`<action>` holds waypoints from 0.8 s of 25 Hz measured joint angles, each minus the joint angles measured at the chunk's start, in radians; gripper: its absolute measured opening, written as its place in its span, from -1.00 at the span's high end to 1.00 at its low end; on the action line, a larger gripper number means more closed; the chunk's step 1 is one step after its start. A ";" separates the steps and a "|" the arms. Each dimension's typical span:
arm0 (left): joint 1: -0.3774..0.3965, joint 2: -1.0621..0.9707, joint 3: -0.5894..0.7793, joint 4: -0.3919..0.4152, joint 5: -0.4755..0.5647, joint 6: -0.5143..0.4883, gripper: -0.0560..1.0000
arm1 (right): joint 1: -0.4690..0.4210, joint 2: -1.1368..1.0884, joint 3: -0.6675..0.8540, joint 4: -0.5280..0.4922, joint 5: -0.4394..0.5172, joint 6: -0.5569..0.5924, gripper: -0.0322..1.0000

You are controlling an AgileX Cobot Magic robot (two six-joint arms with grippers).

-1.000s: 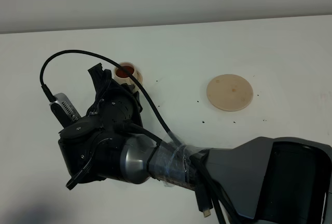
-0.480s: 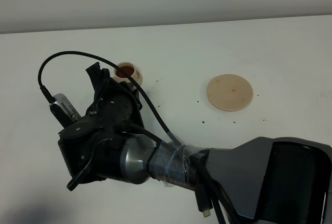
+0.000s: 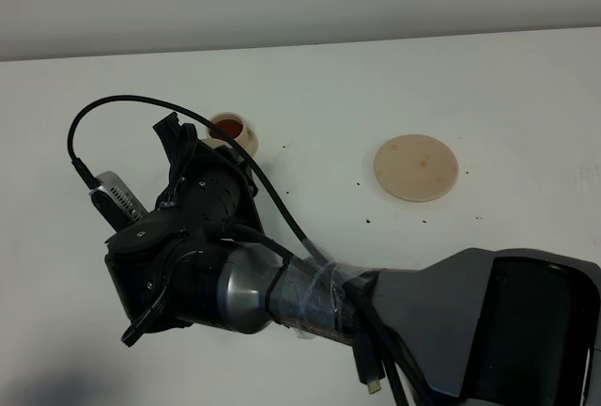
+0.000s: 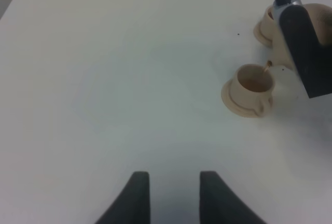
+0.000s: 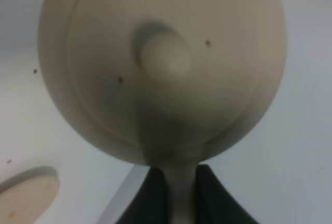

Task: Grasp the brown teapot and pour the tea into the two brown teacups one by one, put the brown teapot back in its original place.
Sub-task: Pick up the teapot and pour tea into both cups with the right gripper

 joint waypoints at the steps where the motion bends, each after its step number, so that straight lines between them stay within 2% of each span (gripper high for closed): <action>1: 0.000 0.000 0.000 0.000 0.000 0.000 0.36 | 0.000 0.000 0.000 0.000 0.002 0.000 0.69; 20: 0.000 0.000 0.000 0.000 0.000 0.000 0.36 | 0.000 0.000 0.000 -0.030 0.012 -0.015 0.69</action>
